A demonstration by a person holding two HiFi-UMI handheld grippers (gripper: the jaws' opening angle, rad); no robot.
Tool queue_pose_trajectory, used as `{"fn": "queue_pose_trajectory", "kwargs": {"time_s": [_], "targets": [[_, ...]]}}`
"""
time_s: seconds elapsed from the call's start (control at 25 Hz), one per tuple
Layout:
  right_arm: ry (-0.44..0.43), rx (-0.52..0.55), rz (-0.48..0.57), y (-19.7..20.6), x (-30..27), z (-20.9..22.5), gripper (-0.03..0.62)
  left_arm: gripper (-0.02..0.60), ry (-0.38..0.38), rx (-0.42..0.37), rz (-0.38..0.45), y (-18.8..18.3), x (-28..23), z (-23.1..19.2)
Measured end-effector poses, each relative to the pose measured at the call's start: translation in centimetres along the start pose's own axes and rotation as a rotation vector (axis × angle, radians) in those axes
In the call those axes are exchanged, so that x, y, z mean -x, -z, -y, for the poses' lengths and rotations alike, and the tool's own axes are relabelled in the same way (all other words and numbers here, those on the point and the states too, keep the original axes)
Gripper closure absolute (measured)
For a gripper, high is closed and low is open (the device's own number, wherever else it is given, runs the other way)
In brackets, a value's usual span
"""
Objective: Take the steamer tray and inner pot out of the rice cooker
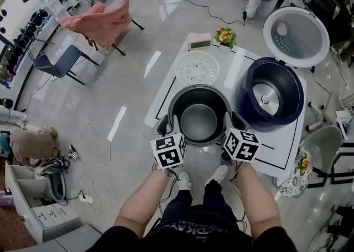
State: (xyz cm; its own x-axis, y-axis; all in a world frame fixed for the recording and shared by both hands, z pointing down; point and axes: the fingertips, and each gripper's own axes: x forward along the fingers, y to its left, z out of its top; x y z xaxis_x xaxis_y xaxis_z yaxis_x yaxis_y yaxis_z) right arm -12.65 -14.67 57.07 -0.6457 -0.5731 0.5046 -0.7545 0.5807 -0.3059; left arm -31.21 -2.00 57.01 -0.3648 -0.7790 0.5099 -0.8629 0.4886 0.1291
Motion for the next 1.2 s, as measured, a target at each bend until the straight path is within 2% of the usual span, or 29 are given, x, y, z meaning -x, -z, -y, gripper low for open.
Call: {"fn": "queue_pose_trajectory", "kwargs": {"time_s": [0.4,0.56,0.8,1.0,1.08,1.2], "targets": [[-0.002,0.004,0.03,-1.0,-1.4,0.1,0.52,0.486,0.014,-0.016,0.009,-0.8,-1.6,0.0],[-0.003,0.07,0.044,-0.9,-1.3,-0.1,0.514,0.471,0.042,-0.064,0.015,-0.9,-1.7,-0.2],[0.013,0.163,0.104,-1.8,0.6,-0.5,0.508,0.453,0.064,-0.124,0.072,-3.2,-0.1,0.0],[-0.026,0.259,0.187,-3.2,3.2,-2.6,0.51,0.456,0.123,-0.146,0.127,-4.9,2.0,1.3],[-0.037,0.289,0.223,-3.7,4.6,-3.5,0.524,0.467,0.152,-0.15,0.149,-5.6,3.0,1.9],[-0.039,0.322,0.274,-4.8,7.3,-4.5,0.586,0.512,0.194,-0.162,0.183,-6.9,5.0,3.2]]}}
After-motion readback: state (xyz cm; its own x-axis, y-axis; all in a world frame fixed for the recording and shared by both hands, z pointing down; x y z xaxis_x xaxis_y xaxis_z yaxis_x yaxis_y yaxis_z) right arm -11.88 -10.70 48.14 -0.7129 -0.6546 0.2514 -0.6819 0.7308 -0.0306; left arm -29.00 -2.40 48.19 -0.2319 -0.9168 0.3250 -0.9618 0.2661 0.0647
